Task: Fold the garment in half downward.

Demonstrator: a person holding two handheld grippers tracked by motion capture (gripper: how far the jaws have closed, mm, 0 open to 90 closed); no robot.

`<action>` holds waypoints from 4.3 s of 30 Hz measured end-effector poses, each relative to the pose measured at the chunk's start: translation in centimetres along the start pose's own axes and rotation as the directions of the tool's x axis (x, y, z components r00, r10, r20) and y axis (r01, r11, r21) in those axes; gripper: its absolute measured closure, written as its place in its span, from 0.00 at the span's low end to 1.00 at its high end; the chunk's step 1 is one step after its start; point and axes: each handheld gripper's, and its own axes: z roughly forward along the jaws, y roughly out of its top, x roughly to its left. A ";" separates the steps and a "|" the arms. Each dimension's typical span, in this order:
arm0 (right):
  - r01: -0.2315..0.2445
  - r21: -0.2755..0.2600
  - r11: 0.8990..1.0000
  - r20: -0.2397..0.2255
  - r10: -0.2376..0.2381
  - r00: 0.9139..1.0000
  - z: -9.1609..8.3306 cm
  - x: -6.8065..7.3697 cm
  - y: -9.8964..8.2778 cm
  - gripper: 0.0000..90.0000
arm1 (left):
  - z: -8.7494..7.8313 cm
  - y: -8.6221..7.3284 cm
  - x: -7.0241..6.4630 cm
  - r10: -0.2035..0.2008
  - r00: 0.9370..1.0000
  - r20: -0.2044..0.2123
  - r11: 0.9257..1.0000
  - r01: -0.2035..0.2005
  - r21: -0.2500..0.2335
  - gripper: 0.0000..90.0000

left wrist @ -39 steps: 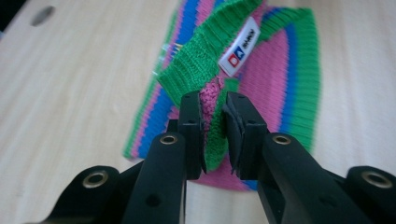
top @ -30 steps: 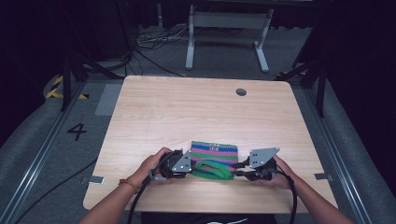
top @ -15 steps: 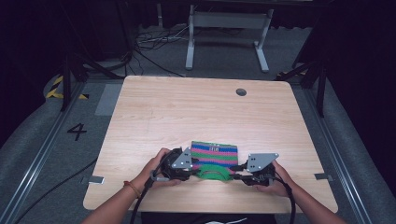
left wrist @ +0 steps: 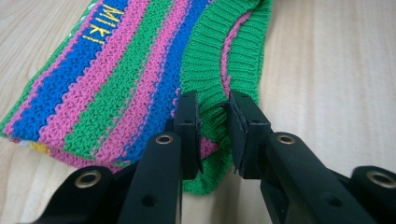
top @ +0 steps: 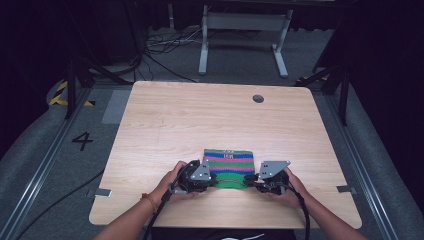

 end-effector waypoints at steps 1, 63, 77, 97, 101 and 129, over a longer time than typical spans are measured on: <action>0.003 0.002 1.000 0.006 -0.003 1.000 0.0 -0.2 0.0 0.90 | 0.1 0.0 0.2 -0.003 1.000 -0.002 1.000 0.003 -0.001 0.83; -0.285 -0.003 0.959 0.281 0.274 0.920 -12.7 -1.2 -11.6 0.46 | -13.7 -12.6 0.3 -0.265 0.919 -0.293 0.953 0.295 0.063 0.29; -0.420 -0.080 0.904 0.352 0.420 0.836 -13.9 -0.8 -14.7 0.32 | -14.9 -15.8 0.1 -0.414 0.866 -0.280 0.905 0.424 -0.029 0.24; -0.450 -0.080 0.890 0.360 0.446 0.819 -14.1 -0.8 -15.0 0.25 | -15.2 -16.0 -0.1 -0.441 0.838 -0.322 0.889 0.458 -0.027 0.19; -0.452 -0.081 0.888 0.363 0.449 0.816 -14.1 -0.8 -15.0 0.24 | -15.1 -15.9 -0.2 -0.455 0.826 -0.333 0.881 0.472 -0.032 0.19; -0.462 -0.084 0.883 0.369 0.458 0.809 -14.1 -0.8 -15.1 0.24 | -14.8 -15.7 -0.2 -0.471 0.812 -0.344 0.870 0.491 -0.032 0.16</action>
